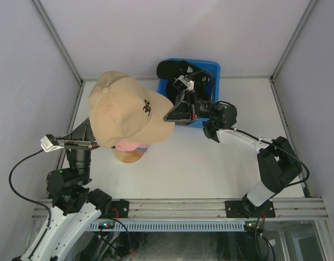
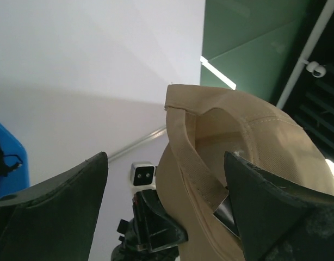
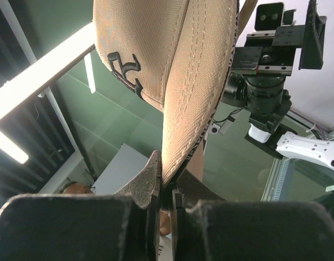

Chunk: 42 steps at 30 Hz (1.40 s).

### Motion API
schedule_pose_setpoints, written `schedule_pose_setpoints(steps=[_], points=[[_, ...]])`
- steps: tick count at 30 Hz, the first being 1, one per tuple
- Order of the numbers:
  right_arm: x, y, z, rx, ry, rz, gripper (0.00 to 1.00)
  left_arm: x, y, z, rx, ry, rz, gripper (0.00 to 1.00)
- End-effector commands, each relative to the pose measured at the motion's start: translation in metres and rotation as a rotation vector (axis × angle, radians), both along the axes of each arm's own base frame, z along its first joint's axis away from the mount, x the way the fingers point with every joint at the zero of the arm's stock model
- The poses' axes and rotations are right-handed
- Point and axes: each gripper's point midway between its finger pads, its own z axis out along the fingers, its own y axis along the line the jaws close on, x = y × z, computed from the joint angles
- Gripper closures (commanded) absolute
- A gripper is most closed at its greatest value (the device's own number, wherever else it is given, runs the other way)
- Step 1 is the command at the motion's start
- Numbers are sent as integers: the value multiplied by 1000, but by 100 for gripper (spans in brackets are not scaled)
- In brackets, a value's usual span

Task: Stack the hats
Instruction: Stack the hat on the hat.

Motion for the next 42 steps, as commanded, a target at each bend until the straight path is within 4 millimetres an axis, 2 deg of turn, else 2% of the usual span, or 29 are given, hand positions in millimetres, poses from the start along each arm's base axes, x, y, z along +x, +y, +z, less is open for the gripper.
schedule_pose_setpoints(steps=[1,6,12,17,23,28,35,42], points=[[-20,-22,29,0,193,135,100,-22,-6,25,-58,-113,-102,11],[-22,-23,27,-3,196,133,100,-28,-6,34,-115,-166,-136,16],[-21,-24,28,0,193,130,100,-32,-20,44,-124,-213,-229,23],[-20,-24,28,1,196,127,100,-31,-31,42,-123,-219,-294,28],[-21,-26,32,9,193,127,100,-26,-27,33,-161,-229,-299,37],[-26,-28,39,21,180,134,100,-24,-21,22,-194,-216,-291,29],[-26,-25,36,19,188,136,100,-30,-20,34,-216,-280,-339,31],[-24,-25,29,10,201,129,100,-37,-21,42,-240,-338,-399,43]])
